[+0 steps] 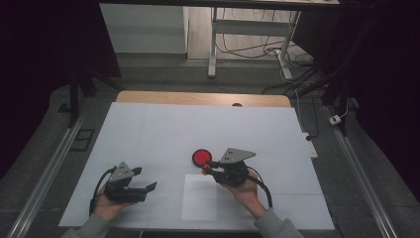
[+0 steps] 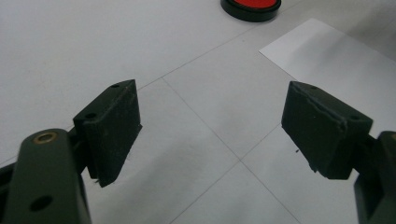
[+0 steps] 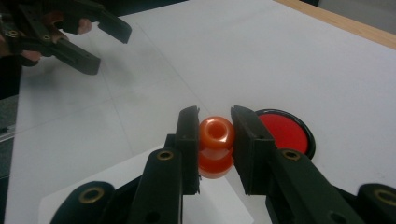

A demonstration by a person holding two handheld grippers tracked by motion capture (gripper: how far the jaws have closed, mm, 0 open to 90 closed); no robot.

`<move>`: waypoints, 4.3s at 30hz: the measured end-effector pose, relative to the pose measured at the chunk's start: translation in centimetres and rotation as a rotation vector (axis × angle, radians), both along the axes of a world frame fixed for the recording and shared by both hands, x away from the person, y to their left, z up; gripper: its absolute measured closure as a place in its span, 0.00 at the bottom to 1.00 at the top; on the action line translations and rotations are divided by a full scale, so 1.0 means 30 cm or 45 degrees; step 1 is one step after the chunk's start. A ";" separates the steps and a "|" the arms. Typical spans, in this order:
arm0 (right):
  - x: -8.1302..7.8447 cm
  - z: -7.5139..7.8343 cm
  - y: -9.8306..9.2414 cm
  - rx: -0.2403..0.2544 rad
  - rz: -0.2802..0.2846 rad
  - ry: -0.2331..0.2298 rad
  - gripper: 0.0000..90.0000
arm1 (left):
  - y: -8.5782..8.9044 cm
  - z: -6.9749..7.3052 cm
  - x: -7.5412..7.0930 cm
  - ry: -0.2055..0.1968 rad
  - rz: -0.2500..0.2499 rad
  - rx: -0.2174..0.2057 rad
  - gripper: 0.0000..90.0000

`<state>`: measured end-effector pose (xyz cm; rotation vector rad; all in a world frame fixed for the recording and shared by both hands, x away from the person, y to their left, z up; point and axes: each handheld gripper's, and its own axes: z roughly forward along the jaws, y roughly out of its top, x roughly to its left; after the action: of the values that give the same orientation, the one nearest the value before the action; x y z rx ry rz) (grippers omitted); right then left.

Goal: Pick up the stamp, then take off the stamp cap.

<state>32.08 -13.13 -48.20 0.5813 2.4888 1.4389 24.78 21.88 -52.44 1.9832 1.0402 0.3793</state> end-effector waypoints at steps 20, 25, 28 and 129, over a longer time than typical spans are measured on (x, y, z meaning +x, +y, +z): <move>-0.052 -0.016 0.026 0.000 0.069 0.024 0.80 | -0.001 0.000 -0.002 -0.001 -0.010 -0.003 0.22; -0.056 -0.012 0.025 0.004 0.072 0.020 0.80 | 0.000 0.001 -0.004 -0.004 -0.008 -0.003 0.22; -0.058 -0.013 0.027 0.007 0.078 0.018 0.80 | 0.000 0.001 -0.005 -0.006 -0.006 -0.001 0.22; -0.053 0.010 0.006 0.076 0.043 0.008 0.80 | -0.404 0.090 0.114 -0.036 -0.402 0.058 0.27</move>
<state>30.49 -12.94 -47.92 0.5586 2.4795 1.5307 28.19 9.76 -49.73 2.1334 0.6894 0.2593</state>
